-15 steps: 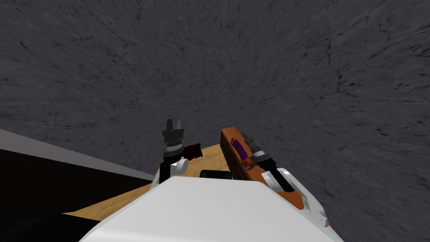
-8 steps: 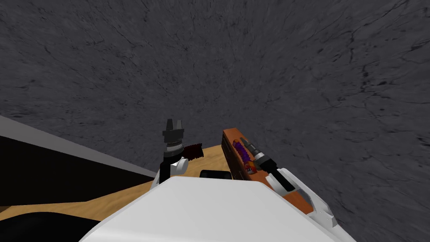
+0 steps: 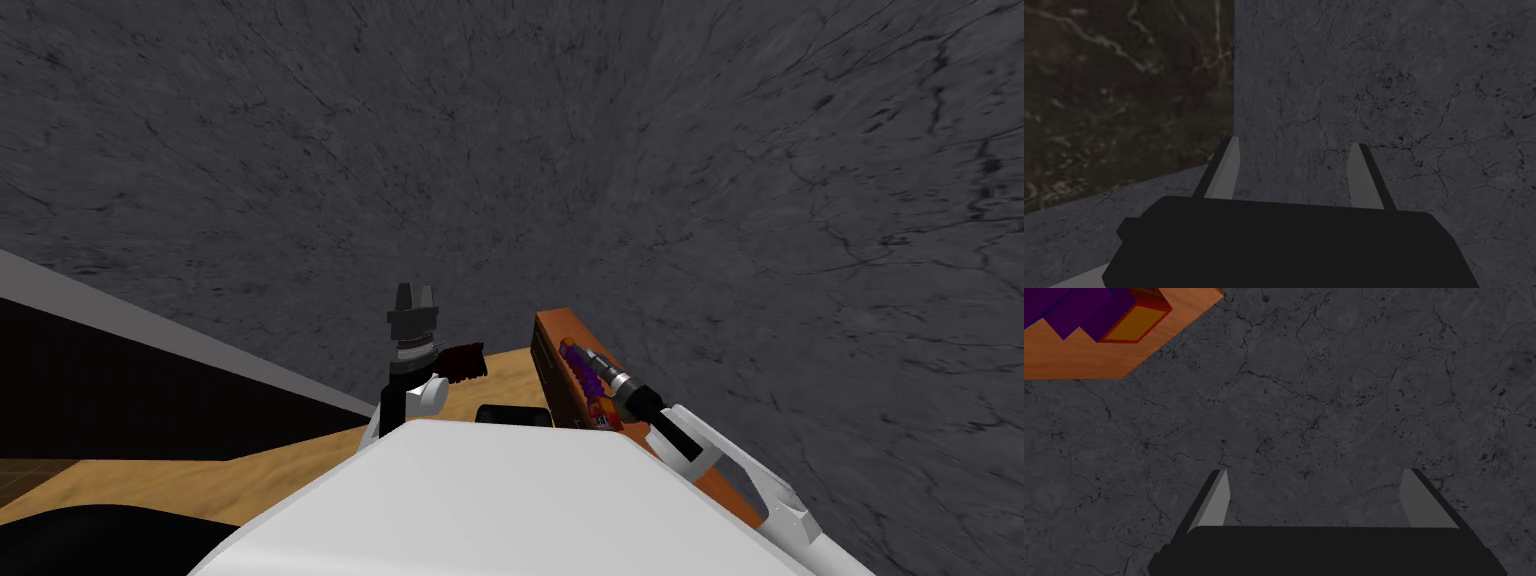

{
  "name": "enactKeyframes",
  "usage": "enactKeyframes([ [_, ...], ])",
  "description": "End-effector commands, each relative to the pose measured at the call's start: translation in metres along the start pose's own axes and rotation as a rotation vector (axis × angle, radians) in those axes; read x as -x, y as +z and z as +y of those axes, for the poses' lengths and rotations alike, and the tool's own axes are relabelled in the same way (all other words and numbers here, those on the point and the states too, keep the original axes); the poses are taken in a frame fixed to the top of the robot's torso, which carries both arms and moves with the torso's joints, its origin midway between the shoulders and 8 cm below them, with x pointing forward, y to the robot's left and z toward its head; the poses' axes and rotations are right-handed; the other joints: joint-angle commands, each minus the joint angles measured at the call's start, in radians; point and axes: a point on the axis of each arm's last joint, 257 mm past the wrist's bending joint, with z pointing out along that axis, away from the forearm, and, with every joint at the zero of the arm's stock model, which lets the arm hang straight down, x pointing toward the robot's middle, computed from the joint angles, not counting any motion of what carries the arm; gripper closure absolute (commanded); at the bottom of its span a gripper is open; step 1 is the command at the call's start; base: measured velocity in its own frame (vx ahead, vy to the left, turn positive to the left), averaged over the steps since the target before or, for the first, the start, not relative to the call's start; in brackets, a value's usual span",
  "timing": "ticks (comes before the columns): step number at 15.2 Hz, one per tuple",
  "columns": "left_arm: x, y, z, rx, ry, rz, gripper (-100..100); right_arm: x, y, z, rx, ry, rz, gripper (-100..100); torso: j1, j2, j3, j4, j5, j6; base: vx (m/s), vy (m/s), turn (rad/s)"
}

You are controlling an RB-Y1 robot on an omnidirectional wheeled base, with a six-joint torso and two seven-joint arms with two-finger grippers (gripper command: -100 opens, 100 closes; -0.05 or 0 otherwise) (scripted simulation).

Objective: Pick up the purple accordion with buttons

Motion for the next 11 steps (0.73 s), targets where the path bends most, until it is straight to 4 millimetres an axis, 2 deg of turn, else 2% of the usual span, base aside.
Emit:
enactKeyframes([
  [1,0.000,0.000,0.000,0.000,0.000,0.000,0,-0.019,-0.007,-0.023,-0.049,-0.041,0.066,-100,0.000,0.000,0.000,0.000,0.000,0.000,0.075,-0.007,0.102],
  [3,0.000,0.000,0.000,0.000,0.000,0.000,0,-0.017,-0.008,-0.025,-0.050,-0.055,0.074,-100,0.000,-0.001,0.000,0.000,0.000,0.000,0.061,-0.003,0.056],
  [4,0.000,0.000,0.000,0.000,0.000,0.000,0,-0.032,-0.015,-0.041,-0.084,-0.087,0.123,-100,0.000,0.000,0.000,0.000,0.000,0.000,0.053,-0.003,0.072],
  [5,0.000,0.000,0.000,0.000,0.000,0.000,0,-0.031,-0.015,-0.041,-0.084,-0.091,0.125,-100,0.000,0.000,0.000,0.000,0.000,0.000,0.058,-0.009,0.081],
  [6,0.000,0.000,0.000,0.000,0.000,0.000,0,-0.046,-0.023,-0.056,-0.116,-0.115,0.171,-100,0.000,0.001,0.000,0.000,0.000,0.000,0.069,-0.009,0.094],
  [7,0.000,0.000,0.000,0.000,0.000,0.000,0,-0.044,-0.024,-0.058,-0.117,-0.125,0.176,-100,0.000,0.000,0.000,0.000,0.000,0.000,0.070,-0.004,0.084],
  [8,0.000,0.000,0.000,0.000,0.000,0.000,0,-0.058,-0.033,-0.073,-0.149,-0.153,0.224,-100,0.000,0.000,0.000,0.000,0.000,0.000,0.078,-0.005,0.121],
  [9,0.000,0.000,0.000,0.000,0.000,0.000,0,-0.057,-0.034,-0.074,-0.150,-0.159,0.227,-100,0.000,-0.001,0.000,0.000,0.000,0.000,0.085,-0.009,0.090],
  [10,0.000,0.000,0.000,0.000,0.000,0.000,0,-0.071,-0.045,-0.089,-0.181,-0.185,0.274,-100,0.000,-0.001,-0.001,0.000,0.000,0.000,0.099,-0.007,0.090],
  [11,0.000,0.000,0.000,0.000,0.000,0.000,0,-0.070,-0.045,-0.090,-0.181,-0.192,0.277,-100,0.000,-0.002,-0.001,0.000,0.000,0.000,0.100,-0.006,0.080],
])
